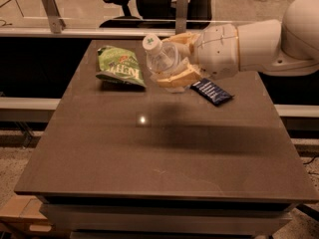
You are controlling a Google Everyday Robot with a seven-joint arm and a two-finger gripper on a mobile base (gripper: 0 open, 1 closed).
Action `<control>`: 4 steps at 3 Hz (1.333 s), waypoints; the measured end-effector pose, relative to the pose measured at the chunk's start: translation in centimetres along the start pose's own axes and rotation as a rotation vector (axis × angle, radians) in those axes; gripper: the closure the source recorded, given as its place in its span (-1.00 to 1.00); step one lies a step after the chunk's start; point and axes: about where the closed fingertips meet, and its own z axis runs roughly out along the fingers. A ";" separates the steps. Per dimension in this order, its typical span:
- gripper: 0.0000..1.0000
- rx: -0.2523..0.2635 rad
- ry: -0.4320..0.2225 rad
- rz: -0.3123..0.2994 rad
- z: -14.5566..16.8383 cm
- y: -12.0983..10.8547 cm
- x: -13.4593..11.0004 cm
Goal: Place blue plastic bottle upright
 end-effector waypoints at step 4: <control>1.00 -0.001 -0.141 0.346 0.9 2.4 0.4</control>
Offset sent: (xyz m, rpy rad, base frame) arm -0.0107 0.0053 -0.0081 0.0891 0.1464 -0.0175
